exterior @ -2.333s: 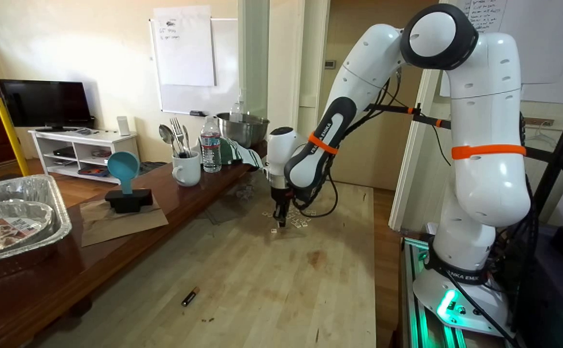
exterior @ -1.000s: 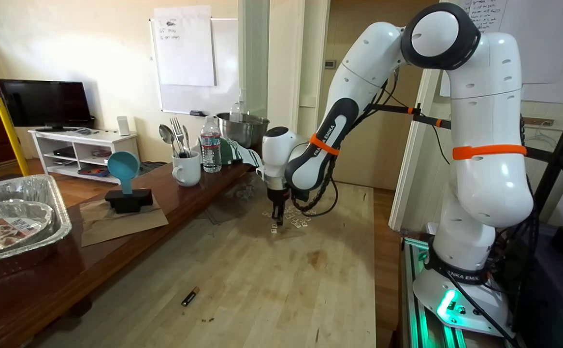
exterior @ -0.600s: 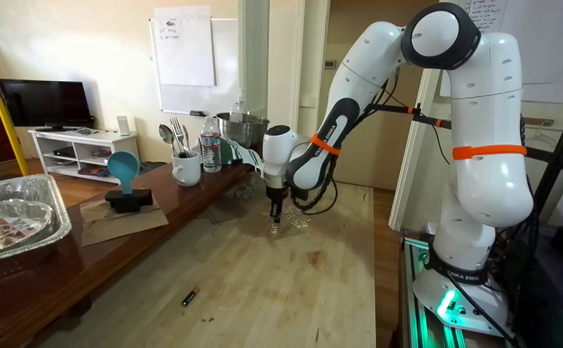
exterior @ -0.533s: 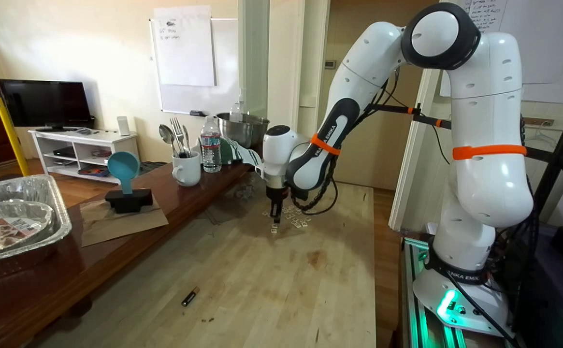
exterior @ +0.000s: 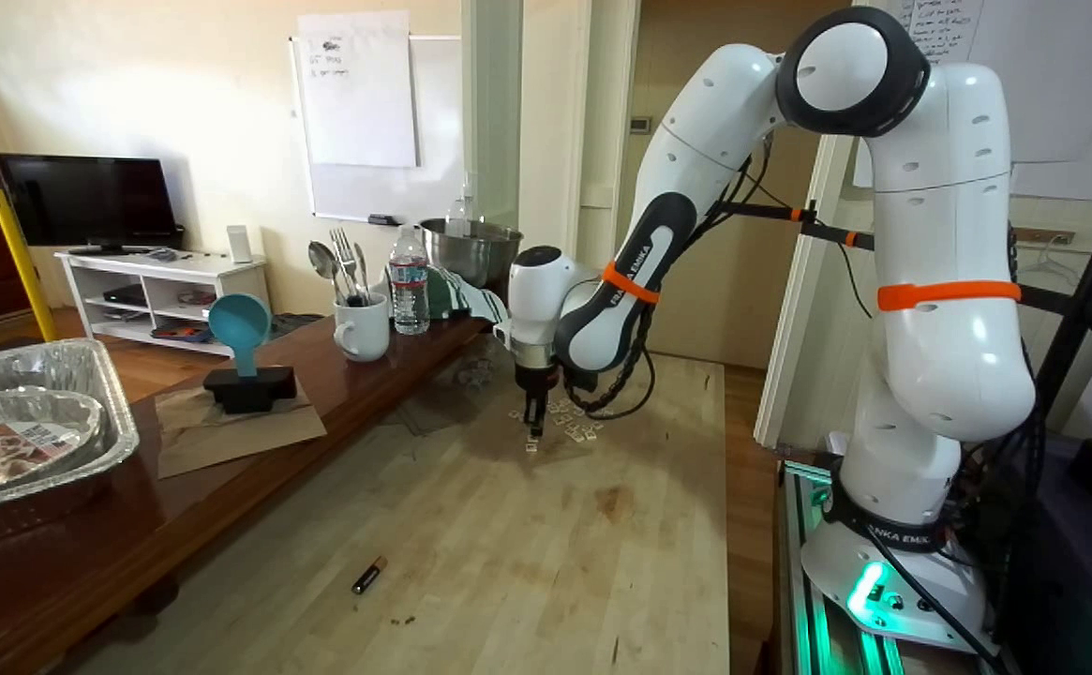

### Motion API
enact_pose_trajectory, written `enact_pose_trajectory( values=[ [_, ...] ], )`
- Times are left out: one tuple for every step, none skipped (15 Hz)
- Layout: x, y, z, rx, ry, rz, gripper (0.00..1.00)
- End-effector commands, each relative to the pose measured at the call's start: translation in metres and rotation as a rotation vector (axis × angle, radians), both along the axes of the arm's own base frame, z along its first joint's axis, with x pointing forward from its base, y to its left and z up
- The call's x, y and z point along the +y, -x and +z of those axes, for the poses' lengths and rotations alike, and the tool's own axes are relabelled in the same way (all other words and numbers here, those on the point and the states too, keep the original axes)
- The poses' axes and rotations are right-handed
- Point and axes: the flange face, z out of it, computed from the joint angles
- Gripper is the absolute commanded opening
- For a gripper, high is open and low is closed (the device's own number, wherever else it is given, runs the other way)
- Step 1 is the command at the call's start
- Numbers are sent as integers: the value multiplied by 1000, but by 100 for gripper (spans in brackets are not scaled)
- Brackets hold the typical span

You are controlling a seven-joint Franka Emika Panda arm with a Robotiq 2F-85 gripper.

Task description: Spell the word tame using the tile letters

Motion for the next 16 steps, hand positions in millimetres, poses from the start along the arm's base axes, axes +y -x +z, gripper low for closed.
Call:
enact_pose_trajectory(
  values=[
    [3, -2, -9, -1, 9, 26, 0],
    [4, -1, -9, 1, 10, 27, 0],
    [5, -2, -10, 3, 8, 28, 0],
    [5, -2, -11, 5, 5, 28, 0],
    [6, -1, -11, 7, 1, 26, 0],
    [6, -1, -12, 8, -3, 25, 0],
    [7, -1, -12, 12, -7, 25, 0],
    [7, 0, -12, 15, -8, 26, 0],
    [8, 0, -13, 22, -13, 25, 0],
    [10, 1, -13, 28, -20, 22, 0],
    [11, 1, -14, 29, -21, 20, 0],
    [12, 0, -14, 28, -23, 22, 0],
    [13, 0, -14, 29, -25, 22, 0],
    [14, 0, -14, 27, -27, 19, 0],
    [14, 0, -14, 29, -27, 18, 0],
    [14, 0, -14, 30, -28, 18, 0]
  ],
)
